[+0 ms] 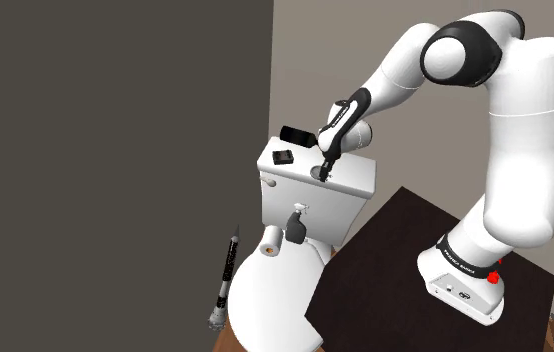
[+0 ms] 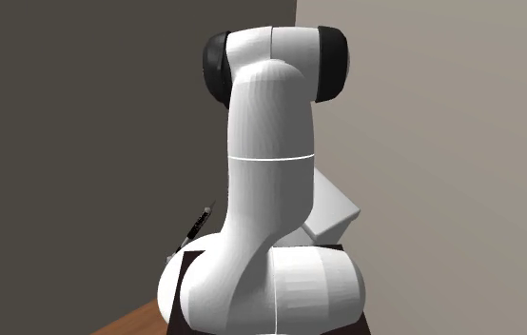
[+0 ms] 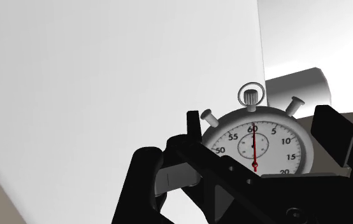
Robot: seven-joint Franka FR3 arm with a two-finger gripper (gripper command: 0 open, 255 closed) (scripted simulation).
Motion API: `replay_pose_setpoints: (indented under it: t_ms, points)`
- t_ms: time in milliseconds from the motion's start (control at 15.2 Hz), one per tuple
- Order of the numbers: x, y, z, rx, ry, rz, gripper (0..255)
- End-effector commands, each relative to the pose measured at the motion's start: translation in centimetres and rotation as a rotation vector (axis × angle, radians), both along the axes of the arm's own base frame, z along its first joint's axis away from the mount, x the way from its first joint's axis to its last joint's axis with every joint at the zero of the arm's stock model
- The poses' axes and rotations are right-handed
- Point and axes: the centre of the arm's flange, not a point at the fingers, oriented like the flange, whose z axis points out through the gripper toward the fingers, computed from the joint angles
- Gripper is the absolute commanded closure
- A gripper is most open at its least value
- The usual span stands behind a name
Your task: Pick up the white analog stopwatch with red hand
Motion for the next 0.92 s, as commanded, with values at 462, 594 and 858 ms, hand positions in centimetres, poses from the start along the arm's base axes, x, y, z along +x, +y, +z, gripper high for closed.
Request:
replay_pose_setpoints:
  t_ms: [462,594,858]
  points:
    - [0.0,0.1,1.0,0.000,-0.001,0.001,255]
    - [0.0,0.1,2.1,0.000,-0.001,0.001,255]
    - [0.0,0.1,4.2,0.000,-0.001,0.001,255]
